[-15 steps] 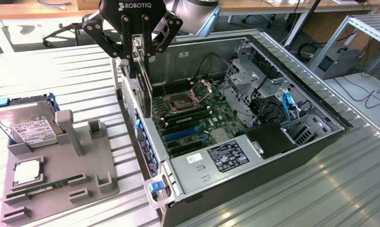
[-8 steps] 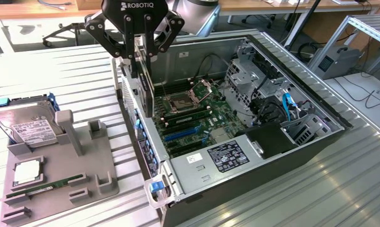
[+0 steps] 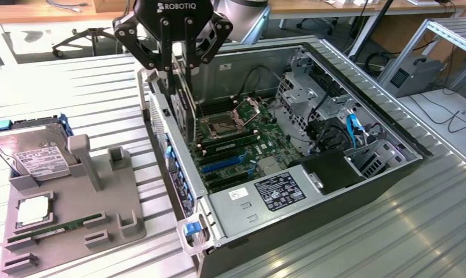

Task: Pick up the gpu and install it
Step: 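Pick up the gpu and move the gpu toward the slot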

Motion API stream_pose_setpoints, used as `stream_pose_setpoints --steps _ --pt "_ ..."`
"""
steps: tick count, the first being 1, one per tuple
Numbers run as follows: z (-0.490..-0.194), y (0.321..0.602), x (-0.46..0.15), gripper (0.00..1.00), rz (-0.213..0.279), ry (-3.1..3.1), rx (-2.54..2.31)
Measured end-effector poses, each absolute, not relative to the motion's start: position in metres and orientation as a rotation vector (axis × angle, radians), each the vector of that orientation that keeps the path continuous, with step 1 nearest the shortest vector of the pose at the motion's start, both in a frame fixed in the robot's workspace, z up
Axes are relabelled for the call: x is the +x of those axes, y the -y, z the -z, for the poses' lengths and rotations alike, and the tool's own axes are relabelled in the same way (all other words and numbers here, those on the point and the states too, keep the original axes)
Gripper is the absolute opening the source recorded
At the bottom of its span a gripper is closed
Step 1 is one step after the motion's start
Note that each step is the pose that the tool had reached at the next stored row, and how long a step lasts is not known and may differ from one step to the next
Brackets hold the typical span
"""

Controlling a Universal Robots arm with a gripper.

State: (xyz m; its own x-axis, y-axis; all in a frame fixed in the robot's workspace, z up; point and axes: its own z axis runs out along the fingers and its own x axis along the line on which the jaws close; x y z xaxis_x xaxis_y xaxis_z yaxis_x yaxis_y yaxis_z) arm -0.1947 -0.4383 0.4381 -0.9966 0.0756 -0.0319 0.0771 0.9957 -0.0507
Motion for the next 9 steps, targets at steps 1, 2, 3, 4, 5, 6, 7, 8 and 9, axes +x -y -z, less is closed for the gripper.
stream_pose_setpoints --steps 1,2,3,4,5,6,7,8,9 --pt "-0.4381 0.4383 -0.1938 0.27 0.081 -3.108 0.119" --pt "-0.4381 0.4383 -0.1929 0.27 0.081 -3.108 0.119" --pt "-0.4381 0.4383 -0.1922 0.27 0.081 -3.108 0.119" --pt "-0.438 0.4383 -0.1914 0.27 0.081 -3.108 0.119" --pt "-0.438 0.4383 -0.1907 0.27 0.081 -3.108 0.119" --pt "-0.438 0.4383 -0.1901 0.27 0.081 -3.108 0.119" --pt "-0.438 0.4383 -0.1894 0.27 0.081 -3.108 0.119" --pt "-0.438 0.4383 -0.1886 0.27 0.081 -3.108 0.119" --pt "-0.438 0.4383 -0.1879 0.27 0.081 -3.108 0.119"
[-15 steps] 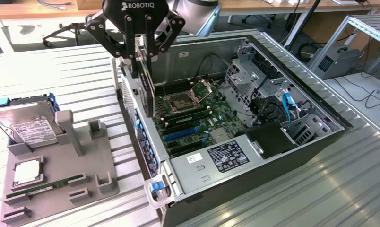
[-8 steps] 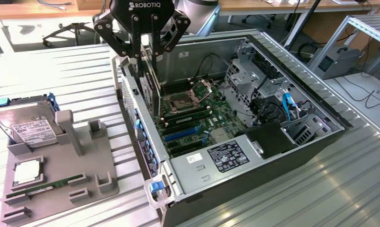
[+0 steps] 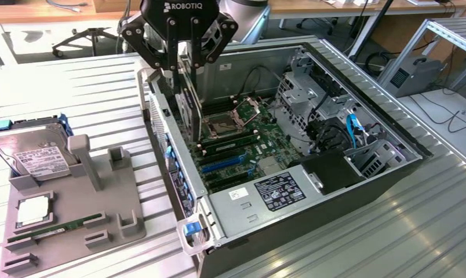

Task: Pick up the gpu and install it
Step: 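Pick up the gpu and move the gpu toward the slot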

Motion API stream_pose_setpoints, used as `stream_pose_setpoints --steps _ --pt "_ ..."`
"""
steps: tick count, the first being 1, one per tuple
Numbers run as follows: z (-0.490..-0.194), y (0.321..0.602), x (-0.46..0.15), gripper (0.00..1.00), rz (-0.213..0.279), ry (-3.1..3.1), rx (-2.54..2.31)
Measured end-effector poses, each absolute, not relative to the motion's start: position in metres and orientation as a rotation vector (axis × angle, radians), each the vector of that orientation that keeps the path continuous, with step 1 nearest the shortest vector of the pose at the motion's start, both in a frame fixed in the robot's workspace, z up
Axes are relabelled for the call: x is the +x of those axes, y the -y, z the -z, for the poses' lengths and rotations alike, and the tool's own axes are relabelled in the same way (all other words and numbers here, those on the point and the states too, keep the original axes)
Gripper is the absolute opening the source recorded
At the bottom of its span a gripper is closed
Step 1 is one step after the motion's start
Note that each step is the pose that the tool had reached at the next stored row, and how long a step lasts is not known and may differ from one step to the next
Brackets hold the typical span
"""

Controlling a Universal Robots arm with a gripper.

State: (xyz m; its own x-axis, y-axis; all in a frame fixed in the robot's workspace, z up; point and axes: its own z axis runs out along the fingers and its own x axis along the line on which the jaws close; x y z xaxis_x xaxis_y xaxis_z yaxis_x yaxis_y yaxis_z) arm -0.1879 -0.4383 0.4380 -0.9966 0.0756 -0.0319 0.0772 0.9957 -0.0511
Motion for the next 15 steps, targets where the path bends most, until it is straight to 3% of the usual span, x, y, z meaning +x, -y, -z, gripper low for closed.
stream_pose_setpoints --steps 15 --pt "-0.438 0.4383 -0.1795 0.27 0.082 -3.108 0.119"
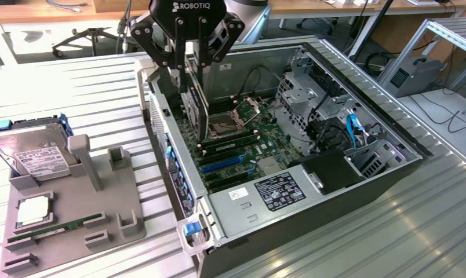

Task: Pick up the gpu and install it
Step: 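Pick up the gpu and move the gpu toward the slot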

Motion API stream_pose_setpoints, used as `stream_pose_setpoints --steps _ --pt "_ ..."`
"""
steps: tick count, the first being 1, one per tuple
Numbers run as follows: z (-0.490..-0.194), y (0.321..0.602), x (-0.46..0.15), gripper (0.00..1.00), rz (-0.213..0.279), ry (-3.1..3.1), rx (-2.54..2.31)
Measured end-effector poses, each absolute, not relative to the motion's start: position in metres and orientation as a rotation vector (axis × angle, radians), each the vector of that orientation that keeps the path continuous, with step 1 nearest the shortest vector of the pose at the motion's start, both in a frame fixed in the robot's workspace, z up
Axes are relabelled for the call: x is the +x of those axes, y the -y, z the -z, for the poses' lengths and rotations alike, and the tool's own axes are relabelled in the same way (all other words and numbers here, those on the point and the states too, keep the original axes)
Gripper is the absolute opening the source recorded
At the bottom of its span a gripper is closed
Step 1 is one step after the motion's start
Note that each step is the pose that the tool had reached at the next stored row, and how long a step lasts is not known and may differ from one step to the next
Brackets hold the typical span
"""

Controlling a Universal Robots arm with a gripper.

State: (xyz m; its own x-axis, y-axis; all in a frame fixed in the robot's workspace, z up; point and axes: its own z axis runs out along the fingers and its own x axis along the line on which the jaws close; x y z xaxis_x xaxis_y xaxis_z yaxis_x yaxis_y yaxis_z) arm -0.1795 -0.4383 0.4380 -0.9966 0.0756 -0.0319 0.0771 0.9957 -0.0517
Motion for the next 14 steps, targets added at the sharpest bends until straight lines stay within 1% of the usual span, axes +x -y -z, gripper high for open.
stream_pose_setpoints --steps 14 --pt "-0.4378 0.4383 -0.1718 0.27 0.086 -3.108 0.119"
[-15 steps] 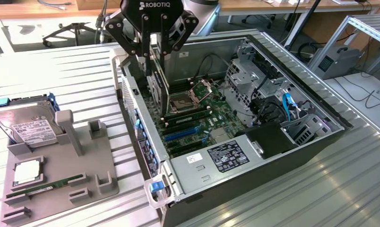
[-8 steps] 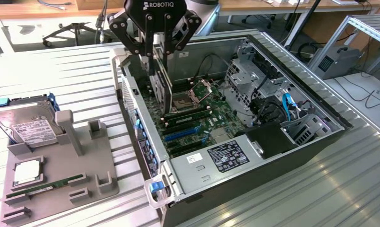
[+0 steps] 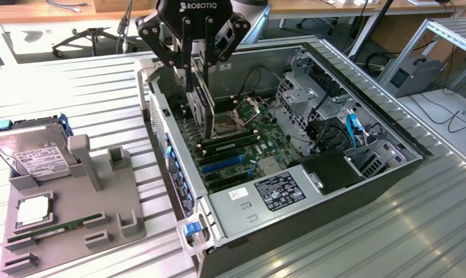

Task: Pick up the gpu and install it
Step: 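Pick up the gpu and move the gpu toward the slot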

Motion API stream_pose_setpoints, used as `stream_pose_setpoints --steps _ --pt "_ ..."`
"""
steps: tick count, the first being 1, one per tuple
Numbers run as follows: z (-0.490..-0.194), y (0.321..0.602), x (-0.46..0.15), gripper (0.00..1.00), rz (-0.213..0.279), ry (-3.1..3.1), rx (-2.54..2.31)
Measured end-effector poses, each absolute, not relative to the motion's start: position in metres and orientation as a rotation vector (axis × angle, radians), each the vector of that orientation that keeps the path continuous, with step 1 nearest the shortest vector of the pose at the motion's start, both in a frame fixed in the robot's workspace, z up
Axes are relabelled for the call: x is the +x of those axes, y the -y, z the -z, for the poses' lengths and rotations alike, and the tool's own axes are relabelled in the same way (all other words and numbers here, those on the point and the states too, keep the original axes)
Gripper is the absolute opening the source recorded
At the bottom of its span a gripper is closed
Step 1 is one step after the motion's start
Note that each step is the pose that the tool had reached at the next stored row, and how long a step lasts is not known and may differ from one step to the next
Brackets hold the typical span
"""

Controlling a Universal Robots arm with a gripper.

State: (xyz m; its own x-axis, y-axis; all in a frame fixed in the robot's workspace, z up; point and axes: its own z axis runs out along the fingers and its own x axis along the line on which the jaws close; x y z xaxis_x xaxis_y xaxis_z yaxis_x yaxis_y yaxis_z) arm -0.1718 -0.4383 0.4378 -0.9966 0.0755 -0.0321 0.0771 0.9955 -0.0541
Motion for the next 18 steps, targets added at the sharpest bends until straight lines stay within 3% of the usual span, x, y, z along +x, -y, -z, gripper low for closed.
stream_pose_setpoints --steps 18 --pt "-0.428 0.438 -0.133 0.27 0.125 -3.106 0.118"
